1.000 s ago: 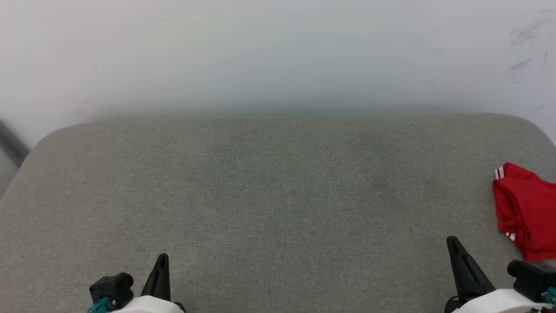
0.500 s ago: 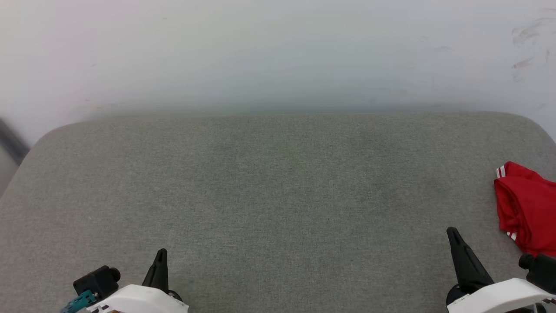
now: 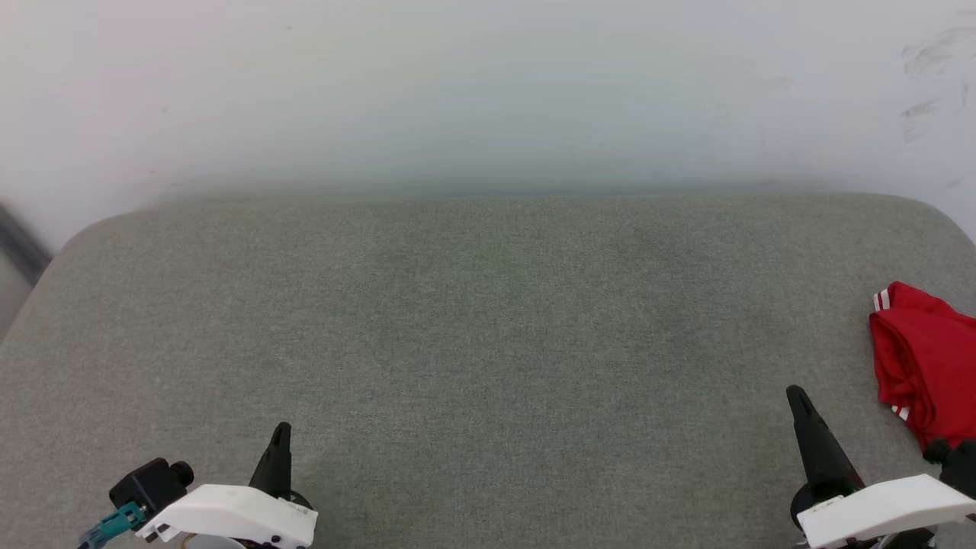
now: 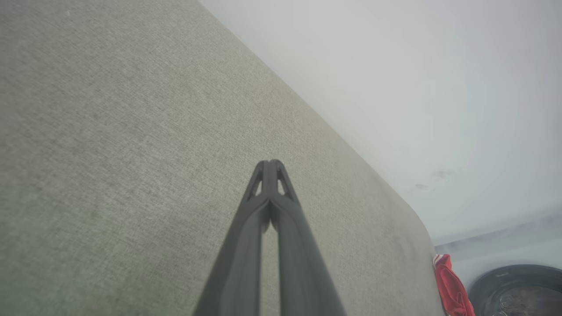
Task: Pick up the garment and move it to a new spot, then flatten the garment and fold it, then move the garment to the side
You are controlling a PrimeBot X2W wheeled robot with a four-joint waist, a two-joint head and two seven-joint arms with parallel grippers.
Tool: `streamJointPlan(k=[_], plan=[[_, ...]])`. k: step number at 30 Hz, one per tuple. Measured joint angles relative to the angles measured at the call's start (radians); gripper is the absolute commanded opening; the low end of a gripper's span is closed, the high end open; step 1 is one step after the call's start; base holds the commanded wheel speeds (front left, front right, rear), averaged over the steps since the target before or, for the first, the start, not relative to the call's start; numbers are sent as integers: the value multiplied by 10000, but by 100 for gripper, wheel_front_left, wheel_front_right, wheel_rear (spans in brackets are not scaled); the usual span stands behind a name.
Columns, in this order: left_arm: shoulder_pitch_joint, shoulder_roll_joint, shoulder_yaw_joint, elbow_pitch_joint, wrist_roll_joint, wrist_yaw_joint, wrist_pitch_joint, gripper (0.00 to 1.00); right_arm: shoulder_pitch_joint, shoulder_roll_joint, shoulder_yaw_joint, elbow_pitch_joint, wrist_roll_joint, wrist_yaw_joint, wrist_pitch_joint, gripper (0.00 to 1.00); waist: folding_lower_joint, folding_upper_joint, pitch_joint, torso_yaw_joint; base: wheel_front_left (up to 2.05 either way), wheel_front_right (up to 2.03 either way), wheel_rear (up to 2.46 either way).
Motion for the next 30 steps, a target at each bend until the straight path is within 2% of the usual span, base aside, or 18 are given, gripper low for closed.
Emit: streamJointPlan(k=[30], plan=[[-391, -648, 1156, 107, -2579, -859, 863, 0, -633, -42, -150, 798, 3526, 0, 134, 0, 0, 0, 127, 34, 0, 0, 0]])
